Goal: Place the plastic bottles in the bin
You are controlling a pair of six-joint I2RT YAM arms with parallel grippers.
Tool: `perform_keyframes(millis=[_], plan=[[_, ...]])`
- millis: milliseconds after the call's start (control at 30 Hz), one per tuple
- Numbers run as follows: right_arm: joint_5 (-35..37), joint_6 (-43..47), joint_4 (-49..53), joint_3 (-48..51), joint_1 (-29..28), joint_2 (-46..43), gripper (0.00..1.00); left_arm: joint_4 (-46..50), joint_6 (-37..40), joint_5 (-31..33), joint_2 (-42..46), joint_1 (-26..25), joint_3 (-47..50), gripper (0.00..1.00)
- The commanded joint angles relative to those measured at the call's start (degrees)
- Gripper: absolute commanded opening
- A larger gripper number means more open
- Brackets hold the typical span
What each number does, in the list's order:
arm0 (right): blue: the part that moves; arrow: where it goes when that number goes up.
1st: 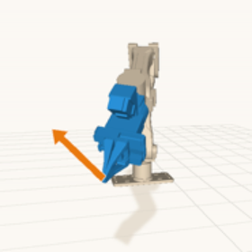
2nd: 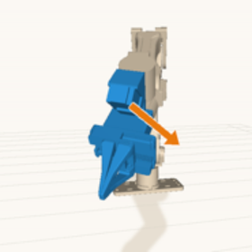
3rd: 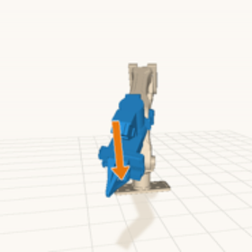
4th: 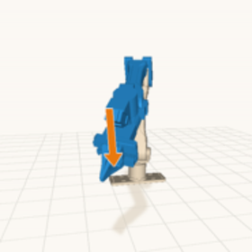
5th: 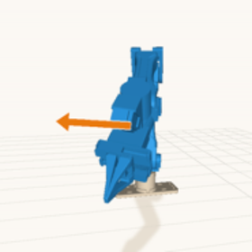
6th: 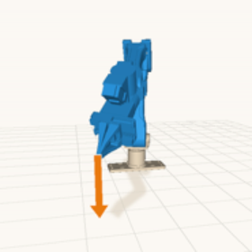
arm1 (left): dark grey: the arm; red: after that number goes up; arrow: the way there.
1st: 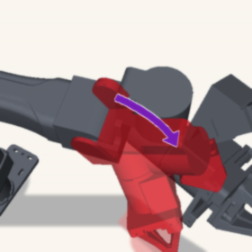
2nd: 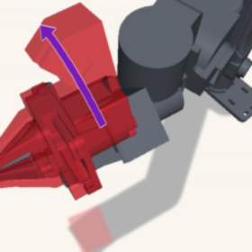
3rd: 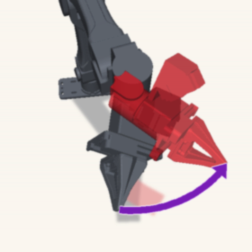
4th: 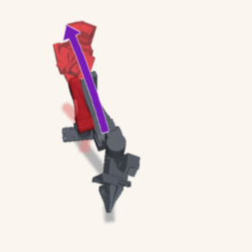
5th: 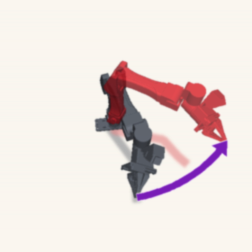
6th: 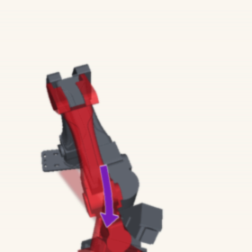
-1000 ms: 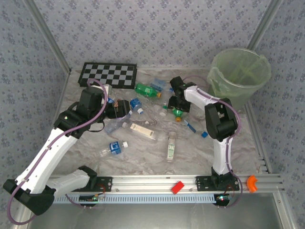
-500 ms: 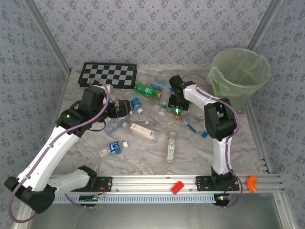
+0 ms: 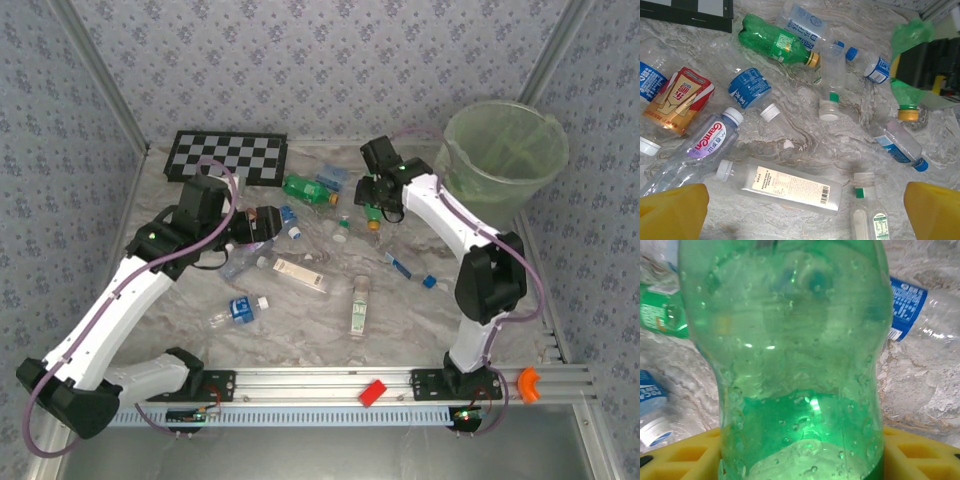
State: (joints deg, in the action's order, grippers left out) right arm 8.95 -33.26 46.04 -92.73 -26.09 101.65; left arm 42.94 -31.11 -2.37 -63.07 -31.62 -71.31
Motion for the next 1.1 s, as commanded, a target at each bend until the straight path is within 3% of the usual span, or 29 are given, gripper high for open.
perform_keyframes(millis=[0, 1067], plan=[[2.7, -1.1, 3.0, -0.9, -0.5, -3.5, 0.60, -2.0, 0.1, -1.9, -0.2, 0.0, -2.3, 1.00], [10.1, -3.8, 12.8, -0.6, -1.1, -26.8, 0.56, -8.0, 1.7, -10.5, -8.9, -0.2, -8.0, 1.00]])
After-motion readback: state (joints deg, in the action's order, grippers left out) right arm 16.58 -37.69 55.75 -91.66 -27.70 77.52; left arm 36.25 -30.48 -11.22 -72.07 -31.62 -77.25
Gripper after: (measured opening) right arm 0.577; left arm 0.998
